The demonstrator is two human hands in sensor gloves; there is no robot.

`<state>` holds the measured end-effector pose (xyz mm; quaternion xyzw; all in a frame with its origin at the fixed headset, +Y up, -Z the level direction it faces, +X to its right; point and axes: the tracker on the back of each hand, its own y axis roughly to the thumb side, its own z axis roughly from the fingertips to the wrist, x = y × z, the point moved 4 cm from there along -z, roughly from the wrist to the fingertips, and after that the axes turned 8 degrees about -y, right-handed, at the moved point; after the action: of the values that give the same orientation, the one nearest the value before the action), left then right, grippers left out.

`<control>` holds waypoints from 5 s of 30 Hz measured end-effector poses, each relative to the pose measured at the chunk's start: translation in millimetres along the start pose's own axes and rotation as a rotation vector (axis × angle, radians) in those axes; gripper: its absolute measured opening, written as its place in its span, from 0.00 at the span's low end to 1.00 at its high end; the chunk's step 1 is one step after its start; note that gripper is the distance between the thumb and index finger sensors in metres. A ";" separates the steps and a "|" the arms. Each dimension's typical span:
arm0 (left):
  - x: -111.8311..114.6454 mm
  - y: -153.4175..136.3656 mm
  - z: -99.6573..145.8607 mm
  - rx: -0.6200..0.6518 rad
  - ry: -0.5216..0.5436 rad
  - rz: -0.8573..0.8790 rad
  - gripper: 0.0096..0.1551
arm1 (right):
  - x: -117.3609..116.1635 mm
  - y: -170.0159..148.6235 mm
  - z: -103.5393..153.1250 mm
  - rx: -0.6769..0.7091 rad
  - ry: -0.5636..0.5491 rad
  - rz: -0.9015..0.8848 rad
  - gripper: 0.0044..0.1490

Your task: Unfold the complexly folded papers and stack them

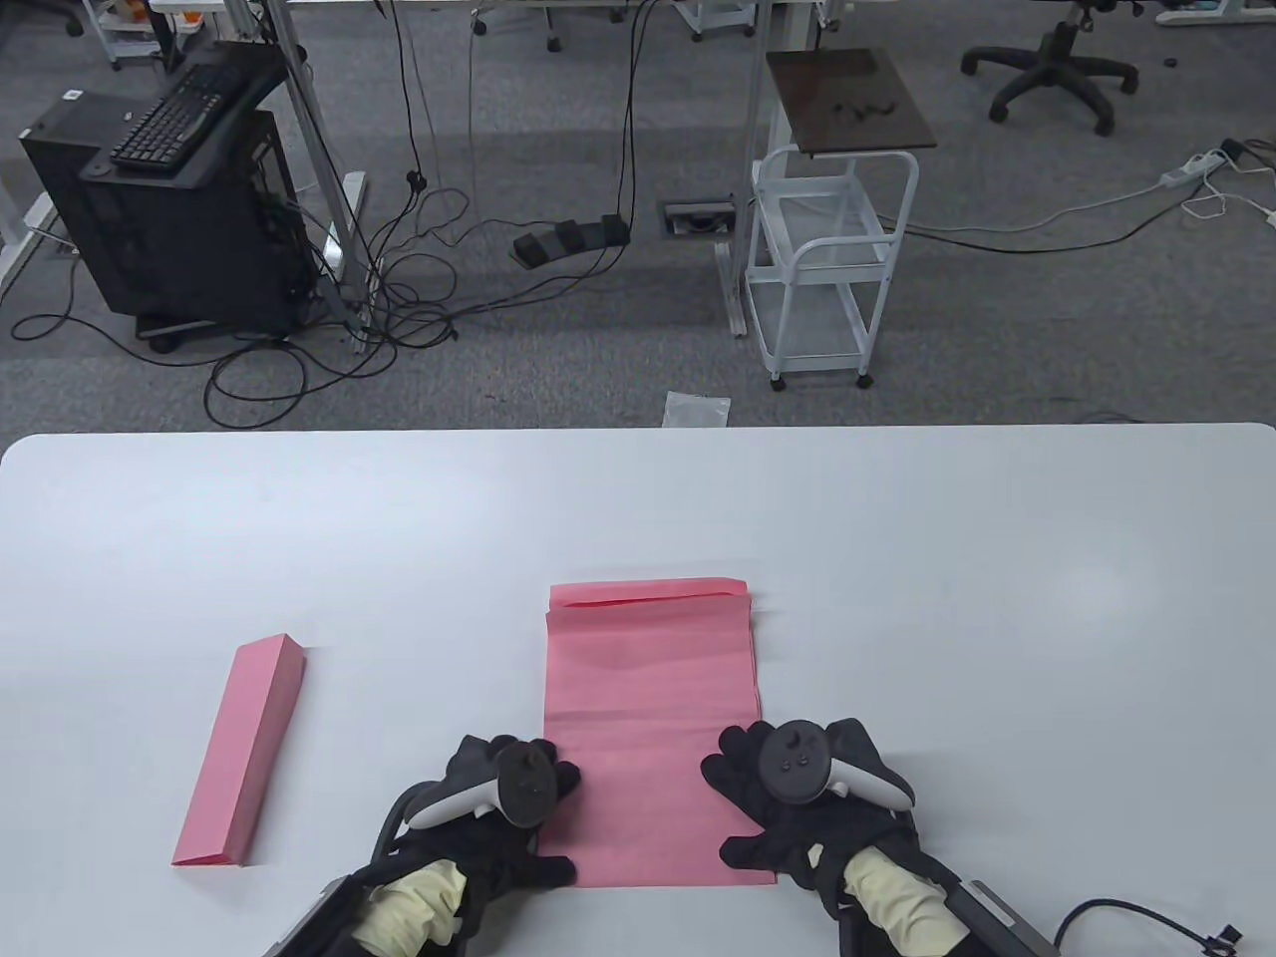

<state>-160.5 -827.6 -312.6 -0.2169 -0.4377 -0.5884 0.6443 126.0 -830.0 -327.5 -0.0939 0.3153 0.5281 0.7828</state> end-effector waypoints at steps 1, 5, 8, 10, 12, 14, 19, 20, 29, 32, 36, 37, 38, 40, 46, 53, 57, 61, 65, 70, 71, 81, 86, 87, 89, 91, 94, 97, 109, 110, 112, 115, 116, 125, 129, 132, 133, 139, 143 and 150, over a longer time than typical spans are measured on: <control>0.0 0.6 -0.3 0.005 0.003 0.003 0.55 | -0.1 -0.1 -0.1 0.000 0.001 -0.001 0.48; -8.8 6.5 3.6 0.006 -0.024 -0.018 0.53 | -0.4 0.0 0.0 0.000 0.004 -0.006 0.48; -29.8 25.8 9.9 0.041 0.088 -0.002 0.45 | -0.7 0.0 0.0 0.000 0.007 -0.012 0.48; -32.4 50.6 1.8 0.142 0.079 -0.068 0.44 | -0.8 0.0 0.2 0.000 0.008 -0.012 0.48; -25.5 74.8 -11.8 0.195 0.014 -0.165 0.43 | -0.9 0.1 0.2 0.000 0.010 -0.015 0.48; -20.4 91.7 -26.1 0.188 0.001 -0.276 0.44 | -1.0 0.0 0.3 0.001 0.012 -0.017 0.48; -36.2 81.6 -44.1 0.158 0.039 -0.224 0.42 | -1.2 0.0 0.3 0.002 0.016 -0.019 0.49; -41.5 74.5 -46.0 0.136 0.051 -0.205 0.41 | -1.2 -0.1 0.4 0.002 0.016 -0.019 0.49; -83.5 -9.0 -56.0 -0.040 0.149 0.114 0.34 | -1.2 -0.3 0.3 0.001 0.016 -0.018 0.48; -84.5 -7.7 -55.3 -0.053 0.150 0.111 0.34 | -1.2 -0.3 0.2 0.001 0.016 -0.018 0.48; -90.1 1.5 -49.6 -0.085 0.104 0.069 0.35 | -1.3 -0.3 0.1 0.000 0.018 -0.020 0.48; -92.4 9.3 -45.5 -0.081 0.120 0.005 0.37 | -1.3 -0.3 0.1 0.000 0.018 -0.021 0.48; -94.1 18.0 -42.0 -0.056 0.157 -0.059 0.38 | -1.3 -0.3 0.0 0.000 0.018 -0.021 0.48; -93.1 44.5 -36.6 0.033 0.208 -0.204 0.38 | -1.4 -0.4 0.0 0.000 0.021 -0.023 0.48; -78.6 90.2 -62.8 0.136 0.071 -0.347 0.37 | -1.5 -0.3 -0.1 -0.001 0.023 -0.027 0.48; -131.3 47.0 -97.9 0.038 0.154 -0.014 0.38 | -1.6 -0.3 -0.2 -0.001 0.022 -0.026 0.48; -153.1 11.1 -102.1 -0.065 0.192 0.074 0.38 | -1.7 -0.3 -0.2 -0.002 0.023 -0.026 0.48; -155.0 3.7 -101.8 -0.066 0.197 0.110 0.38 | -1.9 -0.3 -0.2 -0.001 0.025 -0.027 0.48; -156.5 4.7 -101.1 -0.066 0.209 0.116 0.38 | -1.4 0.0 -0.2 -0.002 0.023 -0.028 0.48; -159.8 6.5 -96.6 -0.053 0.244 0.142 0.37 | 1.8 2.2 -0.2 0.003 -0.006 -0.039 0.47; -163.0 7.2 -90.8 -0.052 0.290 0.112 0.37 | 3.9 3.3 0.2 0.002 -0.018 -0.047 0.47; -176.5 -21.9 2.9 -0.049 0.483 0.074 0.40 | 46.8 29.4 33.4 0.063 -0.226 -0.133 0.45; -163.7 -76.2 59.8 -0.199 0.588 0.103 0.45 | 50.7 43.7 52.6 0.073 -0.303 -0.106 0.46; -156.3 -90.8 70.4 -0.238 0.584 0.117 0.47 | 49.9 44.4 54.7 0.069 -0.316 -0.106 0.46; -143.3 -113.9 84.1 -0.299 0.581 0.160 0.49 | 48.1 44.0 55.8 0.058 -0.320 -0.118 0.46; -125.8 -141.3 95.7 -0.364 0.587 0.231 0.50 | 47.2 42.6 56.0 0.045 -0.334 -0.102 0.46; -97.6 -177.4 102.8 -0.485 0.536 0.296 0.54 | 46.0 40.7 55.3 0.034 -0.338 -0.082 0.46; -75.6 -206.1 105.8 -0.588 0.480 0.365 0.58 | 44.0 41.5 54.2 0.041 -0.324 -0.096 0.46; -33.0 -251.3 91.9 -0.722 0.406 0.600 0.57 | 40.4 37.1 50.2 0.029 -0.302 -0.115 0.46; -33.9 -251.4 93.4 -0.736 0.418 0.581 0.55 | 40.2 36.9 50.1 0.028 -0.301 -0.115 0.46; -35.3 -252.6 95.8 -0.779 0.456 0.554 0.50 | 40.1 36.7 50.1 0.026 -0.299 -0.116 0.46; -36.2 -254.1 97.3 -0.824 0.479 0.516 0.44 | 40.3 36.6 50.2 0.024 -0.298 -0.120 0.46; -36.1 -254.4 97.7 -0.839 0.487 0.506 0.42 | 40.3 36.7 50.3 0.024 -0.298 -0.120 0.46; -44.5 -257.6 109.3 -0.856 0.587 0.489 0.31 | 39.0 34.8 48.7 0.010 -0.284 -0.131 0.46; -65.5 -240.6 112.9 -0.715 0.636 0.458 0.30 | 40.9 33.9 48.1 0.006 -0.291 -0.139 0.46; -85.8 -210.7 108.6 -0.506 0.663 0.493 0.30 | 45.2 35.5 45.0 0.017 -0.306 -0.161 0.46; -95.0 -193.3 105.1 -0.411 0.655 0.494 0.30 | 48.3 37.0 43.9 0.025 -0.316 -0.176 0.46; -131.2 -76.7 77.1 0.037 0.545 0.419 0.29 | 75.6 44.6 32.9 0.036 -0.416 -0.213 0.49; -135.9 -11.9 58.4 0.216 0.459 0.348 0.29 | 85.9 46.5 24.4 0.055 -0.450 -0.304 0.51; -123.1 59.1 27.0 0.361 0.288 0.225 0.29 | 90.1 32.3 19.7 0.079 -0.517 -0.426 0.56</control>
<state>-103.5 -723.6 -385.4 -0.0598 -0.4126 -0.4503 0.7895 127.2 -737.6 -359.4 0.0101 0.0999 0.3465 0.9327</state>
